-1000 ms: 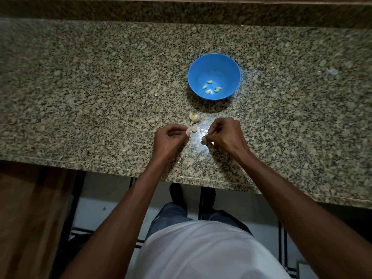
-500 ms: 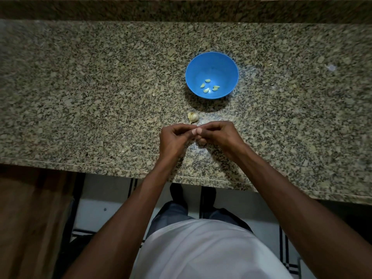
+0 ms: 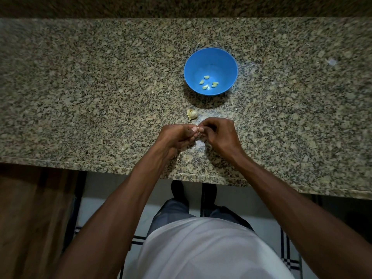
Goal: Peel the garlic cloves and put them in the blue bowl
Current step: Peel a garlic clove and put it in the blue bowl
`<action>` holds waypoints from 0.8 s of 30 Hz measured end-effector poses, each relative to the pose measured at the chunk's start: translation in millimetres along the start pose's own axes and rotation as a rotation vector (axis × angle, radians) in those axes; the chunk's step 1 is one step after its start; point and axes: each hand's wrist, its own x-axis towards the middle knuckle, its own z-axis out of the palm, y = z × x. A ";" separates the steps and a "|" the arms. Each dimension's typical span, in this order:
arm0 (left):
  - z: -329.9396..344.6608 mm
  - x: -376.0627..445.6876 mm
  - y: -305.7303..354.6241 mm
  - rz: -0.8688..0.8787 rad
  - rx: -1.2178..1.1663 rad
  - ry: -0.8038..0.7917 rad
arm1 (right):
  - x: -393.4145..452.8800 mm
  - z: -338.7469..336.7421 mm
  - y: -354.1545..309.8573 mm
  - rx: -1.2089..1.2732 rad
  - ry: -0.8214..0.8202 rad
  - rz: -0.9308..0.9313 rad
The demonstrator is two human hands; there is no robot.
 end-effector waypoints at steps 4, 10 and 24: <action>-8.5 4.4 -3.8 0.079 0.018 -0.003 | 3.7 -4.3 0.2 0.110 -0.070 0.123; -13.5 12.2 -19.5 0.670 0.546 0.117 | 10.8 -12.2 -11.1 0.553 -0.204 0.556; -5.8 10.4 -23.3 0.204 0.036 0.081 | 11.9 -9.0 -13.9 -0.239 -0.119 -0.069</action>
